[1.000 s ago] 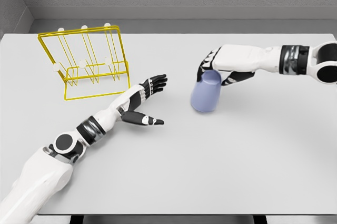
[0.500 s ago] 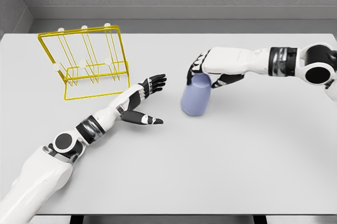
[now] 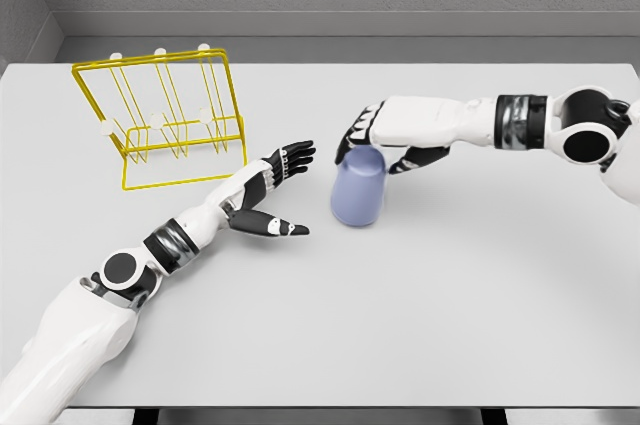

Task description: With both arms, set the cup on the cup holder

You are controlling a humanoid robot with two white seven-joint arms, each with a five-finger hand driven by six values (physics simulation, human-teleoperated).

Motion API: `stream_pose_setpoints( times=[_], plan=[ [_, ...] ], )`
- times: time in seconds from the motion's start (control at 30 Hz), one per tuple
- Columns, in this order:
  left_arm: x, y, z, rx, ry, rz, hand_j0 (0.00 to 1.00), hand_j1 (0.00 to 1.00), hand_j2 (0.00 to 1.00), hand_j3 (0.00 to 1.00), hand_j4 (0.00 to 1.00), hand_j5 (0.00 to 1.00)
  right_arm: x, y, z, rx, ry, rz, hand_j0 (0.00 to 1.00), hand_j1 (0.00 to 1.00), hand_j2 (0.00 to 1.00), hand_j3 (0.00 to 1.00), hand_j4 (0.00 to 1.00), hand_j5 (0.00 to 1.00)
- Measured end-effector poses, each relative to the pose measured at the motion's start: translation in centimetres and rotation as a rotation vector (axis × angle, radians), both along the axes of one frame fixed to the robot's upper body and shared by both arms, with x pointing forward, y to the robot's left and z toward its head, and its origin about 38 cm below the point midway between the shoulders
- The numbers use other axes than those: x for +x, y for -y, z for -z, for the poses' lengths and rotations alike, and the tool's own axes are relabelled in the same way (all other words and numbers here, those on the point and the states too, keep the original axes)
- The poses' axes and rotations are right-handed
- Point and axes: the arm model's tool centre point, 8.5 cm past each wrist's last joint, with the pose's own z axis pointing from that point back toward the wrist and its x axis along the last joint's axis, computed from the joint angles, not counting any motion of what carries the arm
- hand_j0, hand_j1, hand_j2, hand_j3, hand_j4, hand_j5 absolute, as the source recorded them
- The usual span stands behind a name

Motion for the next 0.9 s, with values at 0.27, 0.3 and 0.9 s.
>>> stream_pose_setpoints(
  times=[0.27,0.3,0.9],
  plan=[
    [0.3,-0.3,0.2,0.000,-0.006,-0.008,1.00,1.00,1.00,1.00,1.00,1.00,-0.1,0.2,0.2,0.000,-0.005,0.006,1.00,1.00,1.00,1.00,1.00,1.00],
    [0.3,-0.3,0.2,0.000,-0.007,-0.009,1.00,1.00,1.00,1.00,1.00,1.00,0.0,0.4,0.1,-0.001,-0.001,0.008,1.00,1.00,1.00,1.00,1.00,1.00],
    [1.3,3.6,0.5,-0.056,-0.024,0.005,1.00,1.00,1.00,1.00,1.00,1.00,1.6,12.9,-2.6,0.093,0.136,0.329,1.00,1.00,1.00,1.00,1.00,1.00]
  ],
)
